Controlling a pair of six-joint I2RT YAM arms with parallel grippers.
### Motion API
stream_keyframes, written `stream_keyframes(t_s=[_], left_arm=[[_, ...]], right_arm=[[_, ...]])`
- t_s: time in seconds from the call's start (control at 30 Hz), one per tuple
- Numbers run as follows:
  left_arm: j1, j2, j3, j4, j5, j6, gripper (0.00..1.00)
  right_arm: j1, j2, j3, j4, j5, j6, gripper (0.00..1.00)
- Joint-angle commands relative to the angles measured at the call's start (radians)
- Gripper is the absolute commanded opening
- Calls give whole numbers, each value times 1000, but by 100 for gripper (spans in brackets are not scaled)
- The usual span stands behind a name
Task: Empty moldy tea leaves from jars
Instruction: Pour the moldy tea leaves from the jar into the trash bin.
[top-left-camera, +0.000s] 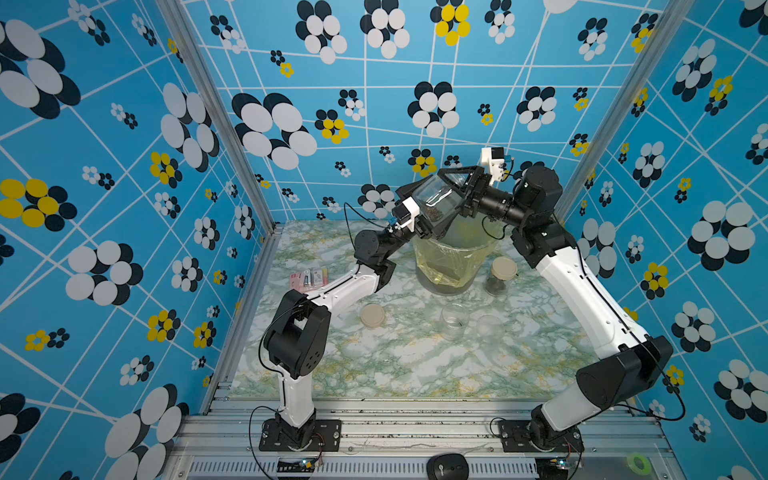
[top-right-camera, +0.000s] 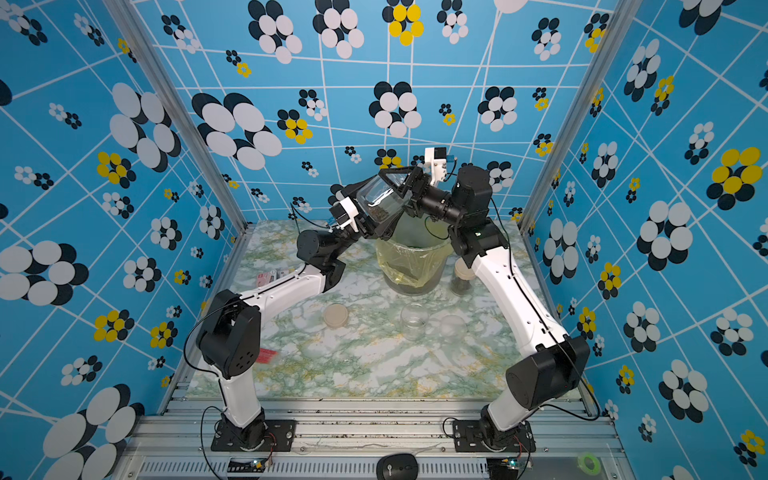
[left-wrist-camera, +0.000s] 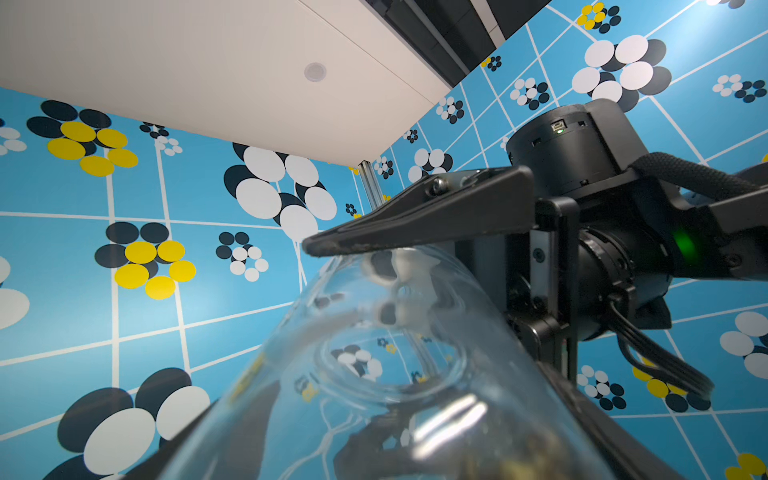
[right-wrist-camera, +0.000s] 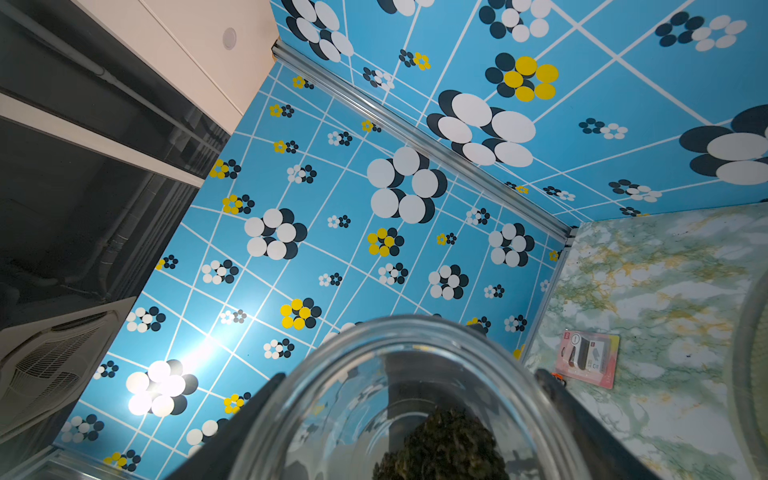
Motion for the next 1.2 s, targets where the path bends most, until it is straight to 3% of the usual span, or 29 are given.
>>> stream_keyframes(t_s=[0.0,0.57,0.9,1.17], left_arm=[[-14,25,43,30,-9,33,96],[-24,1,65,30,8,49,91],[-36,18,117,30,38,27,96],[-38,24,131,30,44,18,90]], right_arm=[[-6,-26,69,62,-39,49,51],[-31,-4,56,112,-76,128,50],[-32,1,40,145,-90,161,50],[-34,4,29,170,-99,187,50]])
